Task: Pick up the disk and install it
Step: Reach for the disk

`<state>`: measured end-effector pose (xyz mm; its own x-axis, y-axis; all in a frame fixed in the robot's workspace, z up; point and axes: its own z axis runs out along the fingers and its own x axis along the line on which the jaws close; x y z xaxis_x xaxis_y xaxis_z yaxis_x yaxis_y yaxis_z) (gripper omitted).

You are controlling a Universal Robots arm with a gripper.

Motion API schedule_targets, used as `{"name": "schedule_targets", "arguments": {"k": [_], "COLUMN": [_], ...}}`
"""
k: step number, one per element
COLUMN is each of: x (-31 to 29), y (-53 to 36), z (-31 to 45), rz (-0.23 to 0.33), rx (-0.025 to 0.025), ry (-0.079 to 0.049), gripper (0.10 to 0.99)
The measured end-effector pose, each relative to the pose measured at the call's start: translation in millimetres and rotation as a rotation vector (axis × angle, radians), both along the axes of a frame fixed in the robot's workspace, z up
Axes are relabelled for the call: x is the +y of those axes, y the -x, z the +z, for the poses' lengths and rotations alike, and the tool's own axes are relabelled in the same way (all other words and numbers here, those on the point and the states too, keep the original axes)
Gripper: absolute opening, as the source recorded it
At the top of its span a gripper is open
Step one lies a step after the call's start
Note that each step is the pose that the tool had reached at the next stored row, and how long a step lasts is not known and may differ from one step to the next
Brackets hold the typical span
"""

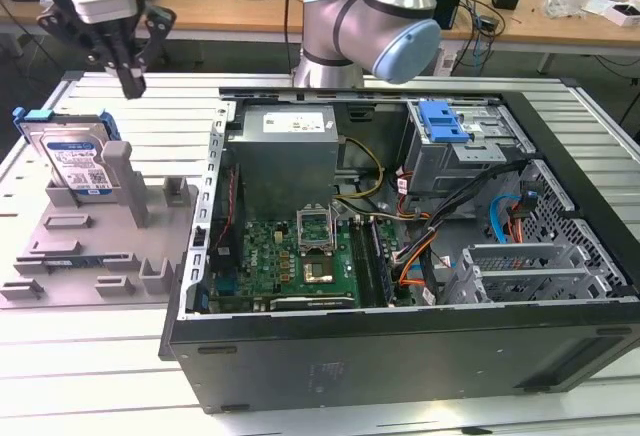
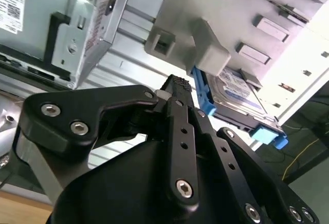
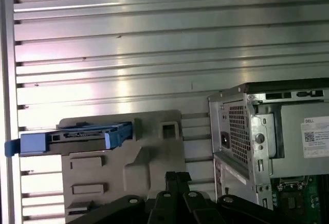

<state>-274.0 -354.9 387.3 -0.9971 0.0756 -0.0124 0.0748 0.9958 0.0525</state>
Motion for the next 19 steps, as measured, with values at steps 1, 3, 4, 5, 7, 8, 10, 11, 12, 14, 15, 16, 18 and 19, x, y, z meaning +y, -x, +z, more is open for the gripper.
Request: {"name": "schedule_targets", "arguments": {"k": [1, 3, 4, 5, 7, 8, 10, 11, 12, 14, 15, 16, 18, 19], "x": [0.8, 3.3, 5.1, 7.1, 9.5, 12.0, 15.9, 16.9, 18.3, 22.3, 24.7, 26.3, 28.0, 27.9], "y": [2.8, 10.8, 16.3, 22.4, 29.4, 35.6, 45.7, 48.1, 51.3, 60.0, 64.9, 68.3, 71.9, 72.0], "z": [-0.1, -0.5, -0.8, -1.0, -1.5, -1.9, -2.5, -2.7, -2.9, -3.6, -3.9, -4.1, -4.2, -4.2], "rz": [0.000, 0.000, 0.000, 0.000, 0.000, 0.000, 0.000, 0.000, 0.000, 0.000, 0.000, 0.000, 0.000, 0.000], "rx": [0.0008, 0.0026, 0.0040, 0.0056, 0.0076, 0.0096, 0.0132, 0.0141, 0.0155, 0.0195, 0.0219, 0.0238, 0.0273, 0.0285], "ry": [0.000, -0.001, -0.001, -0.002, -0.002, -0.003, -0.004, -0.004, -0.004, -0.005, -0.006, -0.006, -0.007, -0.007], "gripper": [0.106, 0.106, 0.106, 0.106, 0.106, 0.106, 0.106, 0.106, 0.106, 0.106, 0.106, 0.106, 0.106, 0.106]}}
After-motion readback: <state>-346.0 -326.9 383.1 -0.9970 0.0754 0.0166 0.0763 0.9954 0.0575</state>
